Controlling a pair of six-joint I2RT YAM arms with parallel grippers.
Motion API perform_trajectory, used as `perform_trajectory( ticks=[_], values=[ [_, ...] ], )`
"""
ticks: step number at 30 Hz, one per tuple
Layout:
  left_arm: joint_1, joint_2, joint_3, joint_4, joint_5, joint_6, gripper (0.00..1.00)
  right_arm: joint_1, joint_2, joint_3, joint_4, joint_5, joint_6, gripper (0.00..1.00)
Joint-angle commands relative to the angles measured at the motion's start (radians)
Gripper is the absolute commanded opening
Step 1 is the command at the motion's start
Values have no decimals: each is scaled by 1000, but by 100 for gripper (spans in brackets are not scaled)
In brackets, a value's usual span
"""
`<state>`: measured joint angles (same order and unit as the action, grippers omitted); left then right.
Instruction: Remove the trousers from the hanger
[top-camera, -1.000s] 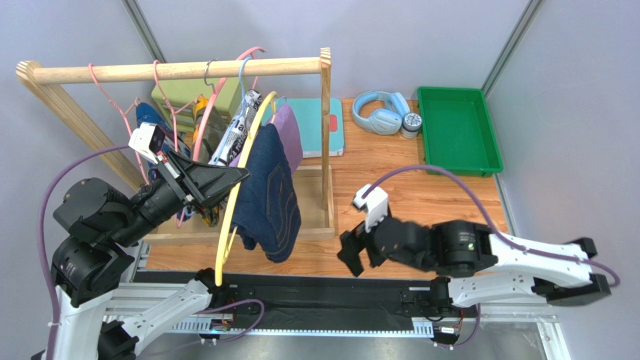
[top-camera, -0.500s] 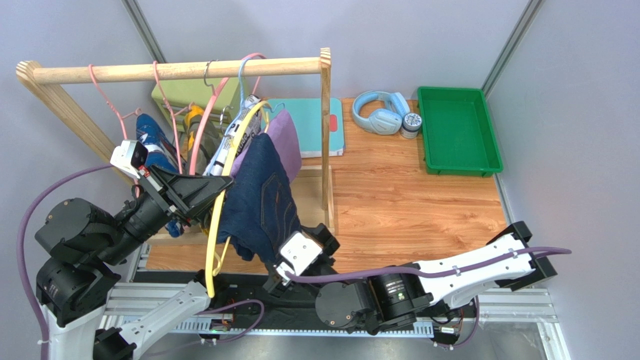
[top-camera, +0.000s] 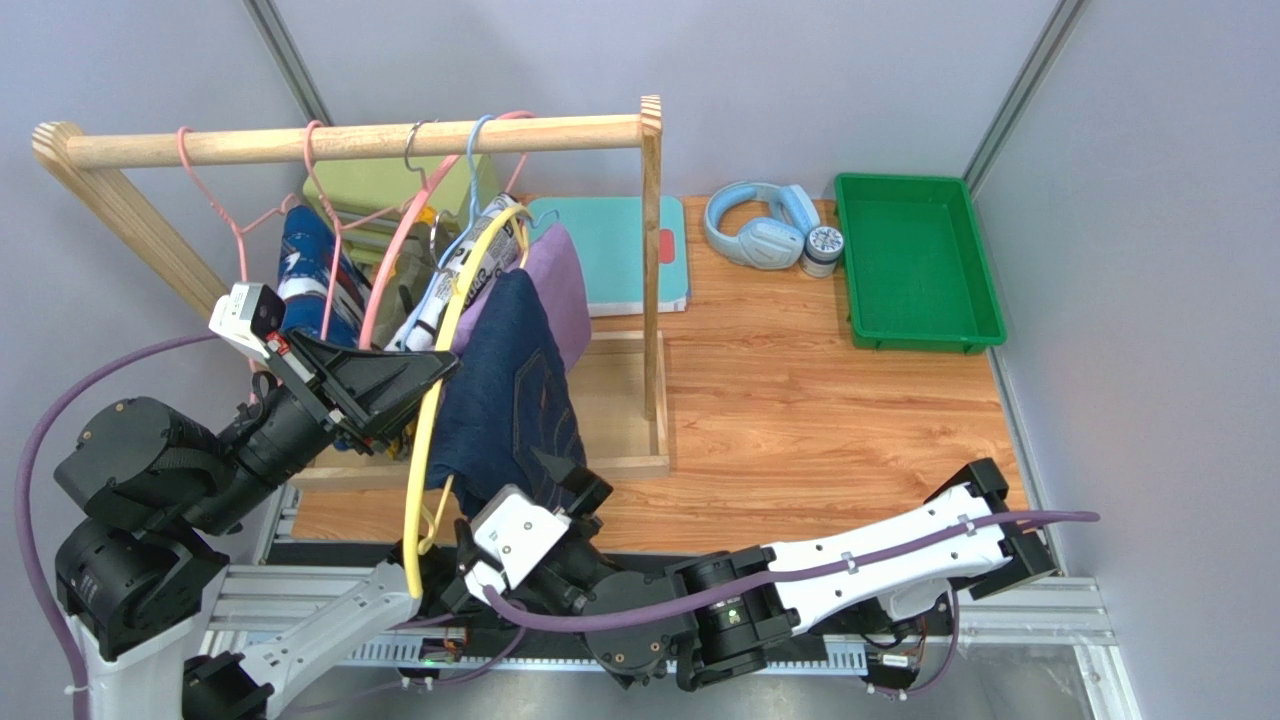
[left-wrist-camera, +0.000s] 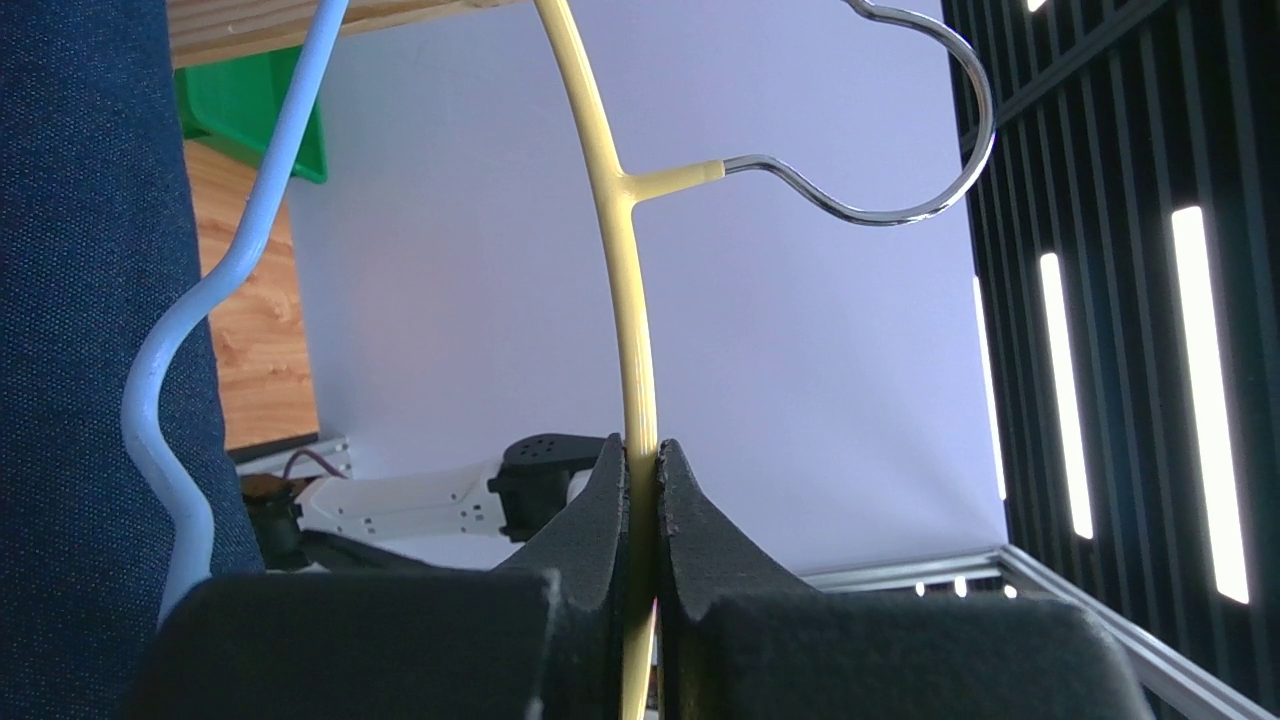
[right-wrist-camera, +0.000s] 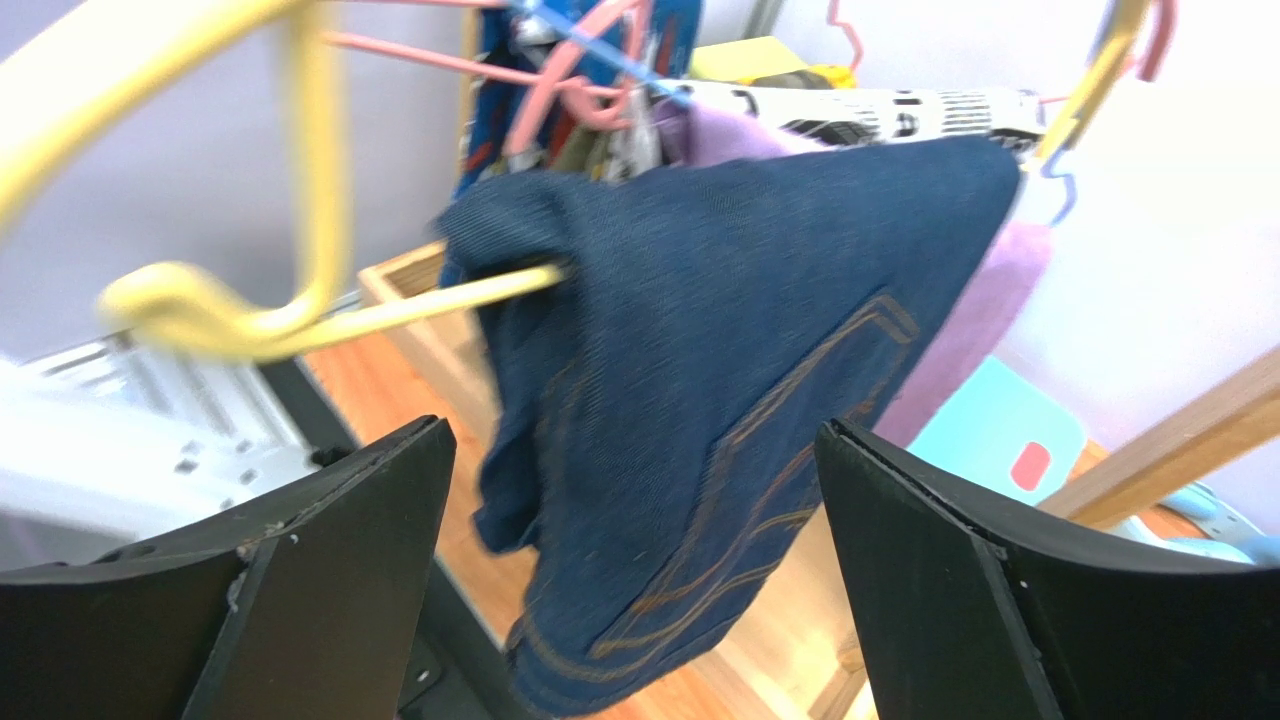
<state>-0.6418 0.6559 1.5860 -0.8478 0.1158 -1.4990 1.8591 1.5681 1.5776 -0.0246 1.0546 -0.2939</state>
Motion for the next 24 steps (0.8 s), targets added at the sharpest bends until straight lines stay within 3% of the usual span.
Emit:
perform_trajectory(
  ticks=[1, 8, 15, 24],
  values=[
    [-2, 5, 23, 39, -10, -50, 0, -54, -6, 27, 91, 28, -30, 96],
    [-2, 1, 43, 39, -15, -52, 0, -107, -11, -16, 86, -7, 24, 96],
    [-2, -9, 51, 27, -5, -49, 0, -135, -49, -70, 54, 70, 73, 96],
    [-1, -13, 72, -13, 1, -35, 0, -150, -141, -107, -77, 62, 120, 95]
  ],
)
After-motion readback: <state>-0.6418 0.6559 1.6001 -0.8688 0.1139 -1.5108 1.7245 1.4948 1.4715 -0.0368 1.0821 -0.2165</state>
